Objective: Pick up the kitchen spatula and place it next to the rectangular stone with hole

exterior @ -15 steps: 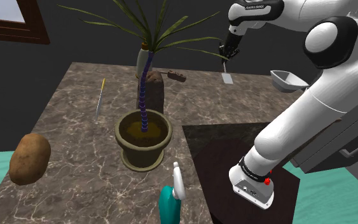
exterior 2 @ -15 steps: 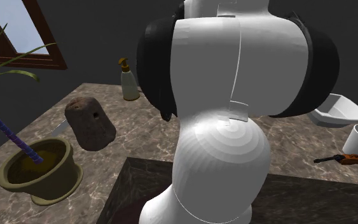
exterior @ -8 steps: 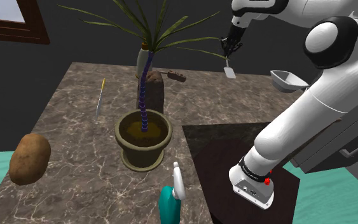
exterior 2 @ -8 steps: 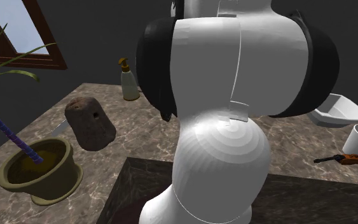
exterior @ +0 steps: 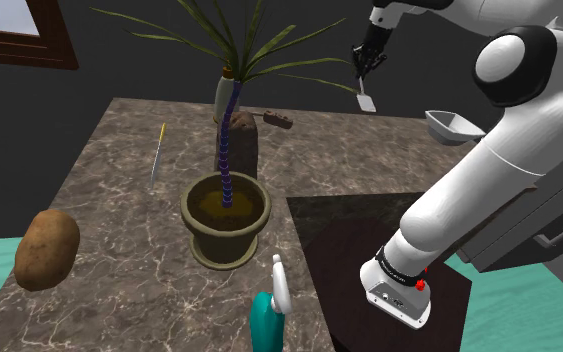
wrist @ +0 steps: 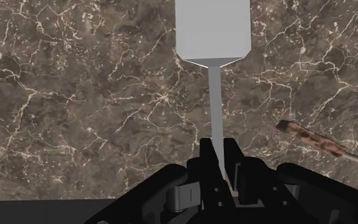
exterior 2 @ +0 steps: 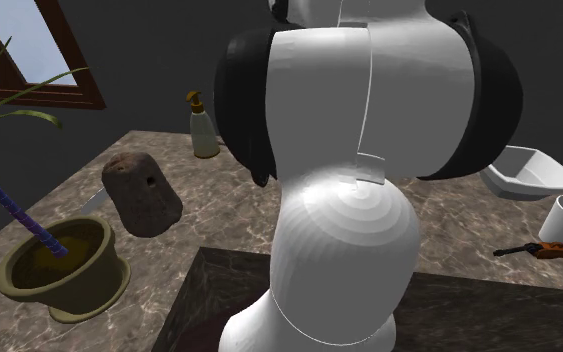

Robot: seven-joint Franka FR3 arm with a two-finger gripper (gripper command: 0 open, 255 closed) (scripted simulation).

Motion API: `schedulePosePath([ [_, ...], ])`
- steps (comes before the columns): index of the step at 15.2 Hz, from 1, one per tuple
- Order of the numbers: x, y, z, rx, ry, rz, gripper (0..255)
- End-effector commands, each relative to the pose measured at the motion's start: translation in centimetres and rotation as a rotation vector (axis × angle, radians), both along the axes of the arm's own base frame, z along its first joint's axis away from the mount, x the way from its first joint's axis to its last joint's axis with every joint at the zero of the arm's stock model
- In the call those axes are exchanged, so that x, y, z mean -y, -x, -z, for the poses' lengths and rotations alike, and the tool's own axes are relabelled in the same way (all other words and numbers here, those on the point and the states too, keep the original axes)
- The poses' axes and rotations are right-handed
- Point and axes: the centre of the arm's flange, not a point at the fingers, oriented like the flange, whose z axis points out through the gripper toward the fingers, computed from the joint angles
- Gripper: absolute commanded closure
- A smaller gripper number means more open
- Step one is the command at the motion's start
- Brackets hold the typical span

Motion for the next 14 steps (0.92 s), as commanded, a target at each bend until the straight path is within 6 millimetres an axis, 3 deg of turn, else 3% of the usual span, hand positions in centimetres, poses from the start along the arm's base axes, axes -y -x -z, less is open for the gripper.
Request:
schedulePosePath([
  [1,-0.1,0.0,-1.0,0.0,0.0,0.0,255],
  [6,-0.1,0.0,-3.5,0.0,0.0,0.0,255],
  [14,-10.6,-0.3,-3.5,0.0,0.0,0.0,255],
])
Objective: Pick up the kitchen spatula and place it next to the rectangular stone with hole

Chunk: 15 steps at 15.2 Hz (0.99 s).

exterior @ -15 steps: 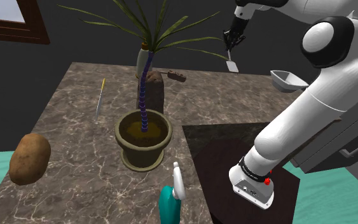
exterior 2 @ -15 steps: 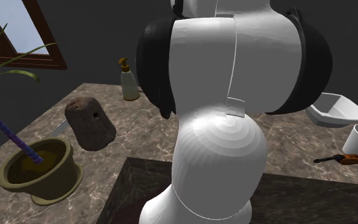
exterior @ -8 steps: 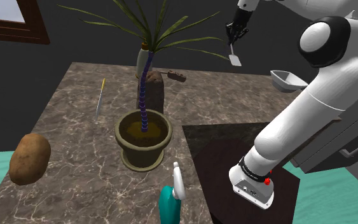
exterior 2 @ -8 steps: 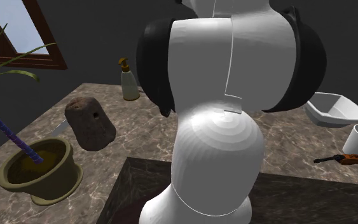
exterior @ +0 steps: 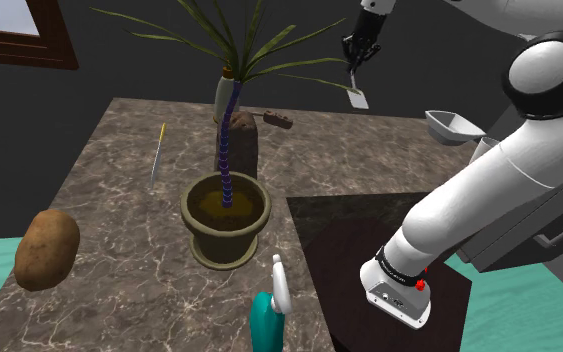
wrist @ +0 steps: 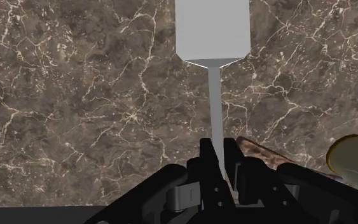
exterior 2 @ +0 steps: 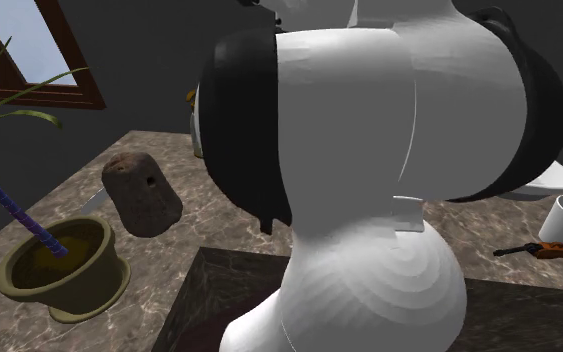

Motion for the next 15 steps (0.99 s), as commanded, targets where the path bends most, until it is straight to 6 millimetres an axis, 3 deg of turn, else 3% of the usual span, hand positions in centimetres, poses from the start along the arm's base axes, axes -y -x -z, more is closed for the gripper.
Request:
schedulePosePath([
  [1,-2.6,0.0,0.0,0.0,0.001,0.002,255],
  [15,-21.1,-0.6,0.0,0.0,0.001,0.002,255],
])
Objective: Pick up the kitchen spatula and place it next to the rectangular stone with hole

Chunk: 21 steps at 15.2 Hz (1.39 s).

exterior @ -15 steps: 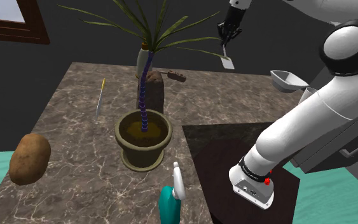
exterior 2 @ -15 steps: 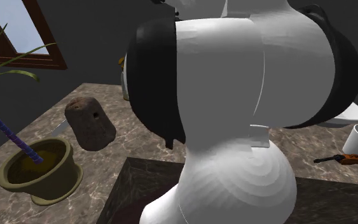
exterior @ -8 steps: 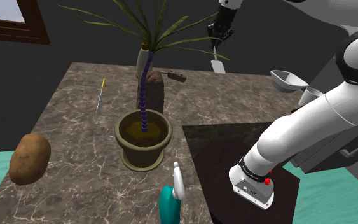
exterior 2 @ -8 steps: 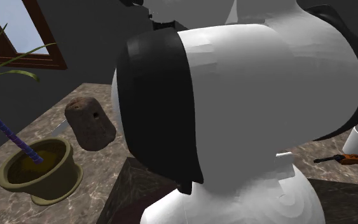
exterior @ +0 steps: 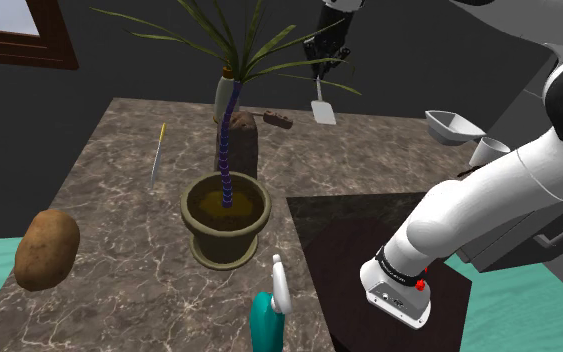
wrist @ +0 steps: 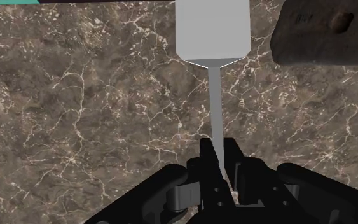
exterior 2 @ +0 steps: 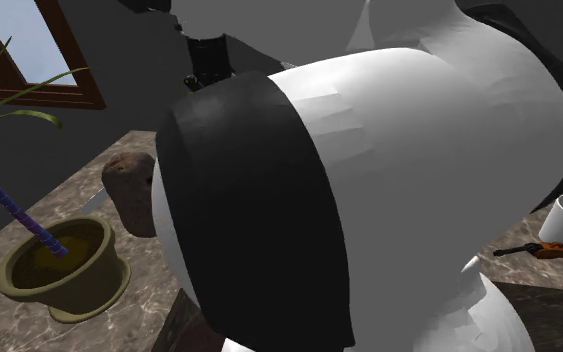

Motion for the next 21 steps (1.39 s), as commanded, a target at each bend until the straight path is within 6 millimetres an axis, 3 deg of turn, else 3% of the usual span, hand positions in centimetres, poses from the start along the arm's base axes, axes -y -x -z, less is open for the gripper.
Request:
schedulePosePath([
  [1,-2.5,0.1,0.0,0.0,0.0,0.002,255],
  [3,-4.6,0.0,0.0,0.0,0.0,0.002,255],
  [21,-4.6,0.0,9.5,0.0,0.0,0.002,255],
])
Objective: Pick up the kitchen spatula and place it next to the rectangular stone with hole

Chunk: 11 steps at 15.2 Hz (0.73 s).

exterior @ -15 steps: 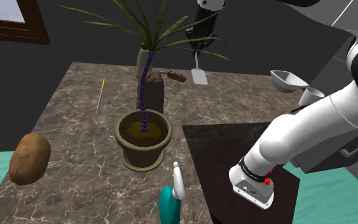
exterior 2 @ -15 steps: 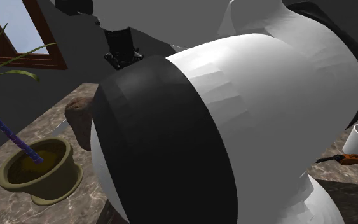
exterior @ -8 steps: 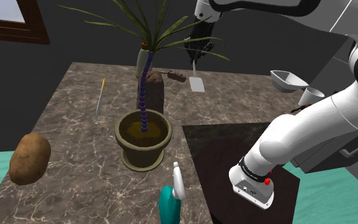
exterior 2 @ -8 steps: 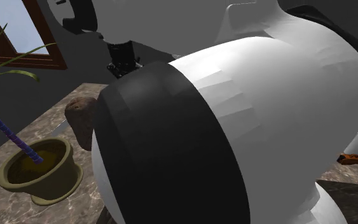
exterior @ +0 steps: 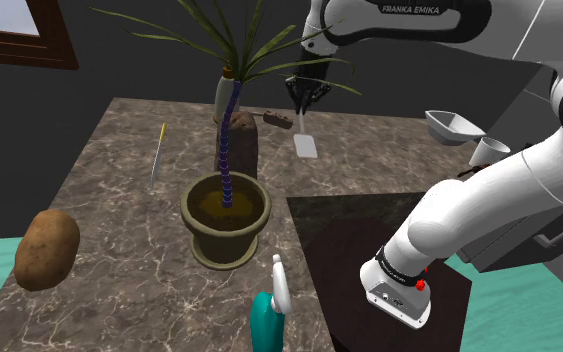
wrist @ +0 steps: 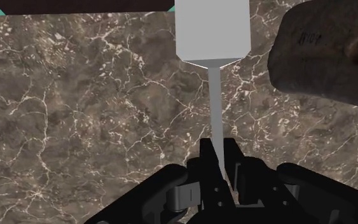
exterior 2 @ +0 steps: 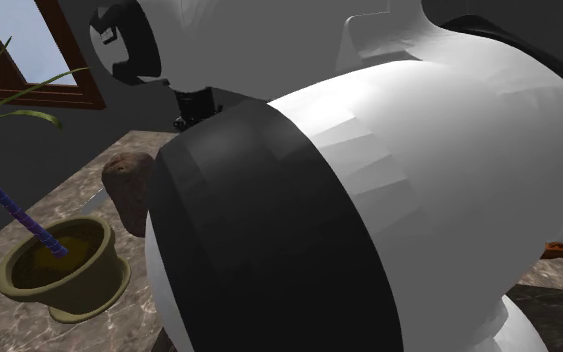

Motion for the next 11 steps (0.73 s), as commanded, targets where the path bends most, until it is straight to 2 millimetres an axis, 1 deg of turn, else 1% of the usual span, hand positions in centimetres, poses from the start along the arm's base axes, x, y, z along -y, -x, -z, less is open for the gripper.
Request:
schedulePosePath([
  [1,0.0,0.0,1.1,0.0,0.0,0.0,255],
  [11,0.0,0.0,6.3,0.0,0.0,0.0,255],
])
